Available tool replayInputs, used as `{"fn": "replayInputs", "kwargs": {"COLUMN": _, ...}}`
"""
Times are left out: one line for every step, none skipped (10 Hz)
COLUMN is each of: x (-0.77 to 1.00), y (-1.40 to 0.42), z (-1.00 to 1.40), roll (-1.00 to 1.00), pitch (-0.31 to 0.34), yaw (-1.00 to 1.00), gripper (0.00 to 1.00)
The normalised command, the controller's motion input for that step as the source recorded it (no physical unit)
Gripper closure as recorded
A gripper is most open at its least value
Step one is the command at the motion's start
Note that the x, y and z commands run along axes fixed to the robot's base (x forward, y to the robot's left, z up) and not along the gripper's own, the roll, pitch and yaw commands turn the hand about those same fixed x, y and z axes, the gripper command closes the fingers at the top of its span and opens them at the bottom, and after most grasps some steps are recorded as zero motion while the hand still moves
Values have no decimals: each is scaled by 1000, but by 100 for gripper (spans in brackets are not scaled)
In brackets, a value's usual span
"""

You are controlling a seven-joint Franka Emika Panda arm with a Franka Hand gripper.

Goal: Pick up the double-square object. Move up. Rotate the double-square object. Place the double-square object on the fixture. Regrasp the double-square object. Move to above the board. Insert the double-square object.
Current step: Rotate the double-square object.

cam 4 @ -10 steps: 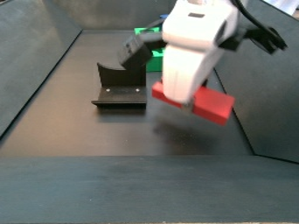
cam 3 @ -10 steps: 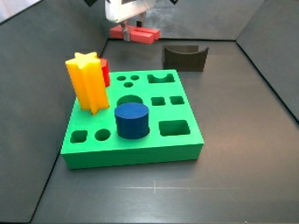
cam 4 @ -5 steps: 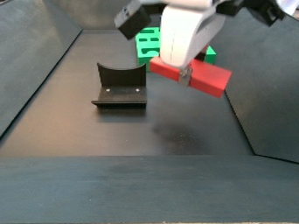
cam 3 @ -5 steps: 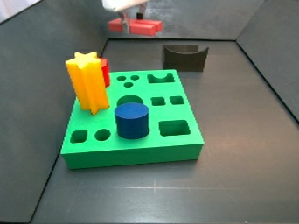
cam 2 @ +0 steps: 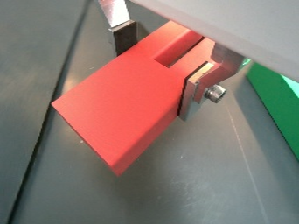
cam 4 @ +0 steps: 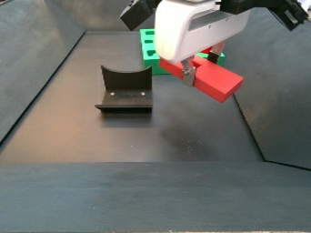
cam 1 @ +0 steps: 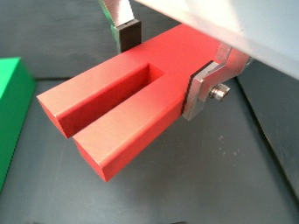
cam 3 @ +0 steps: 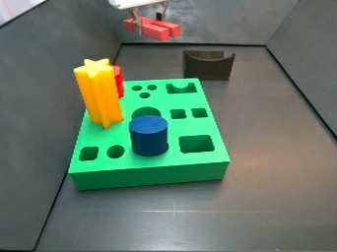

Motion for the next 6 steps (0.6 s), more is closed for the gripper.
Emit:
{"fn": "replayInputs", "kwargs": {"x": 32, "y": 20, "z": -42, "roll": -5, "pitch": -4, "yaw": -1000, "gripper": 100}}
{"fn": "replayInputs", "kwargs": {"x": 32, "y": 20, "z": -41, "roll": -5, "pitch": -4, "yaw": -1000, "gripper": 100}}
{"fn": "replayInputs", "kwargs": {"x": 33, "y": 19, "z": -38, "roll": -5, "pitch": -4, "yaw": -1000, "gripper": 100}}
{"fn": "replayInputs", "kwargs": {"x": 33, "y": 19, "z": -37, "roll": -6, "pitch": -4, "yaw": -1000, "gripper": 100}}
{"fn": "replayInputs", "kwargs": {"x": 33, "y": 19, "z": -36, "roll": -6, "pitch": -4, "yaw": -1000, "gripper": 100}}
{"fn": "replayInputs", "kwargs": {"x": 33, "y": 19, "z": -35, "roll": -6, "pitch": -4, "yaw": -1000, "gripper": 100}}
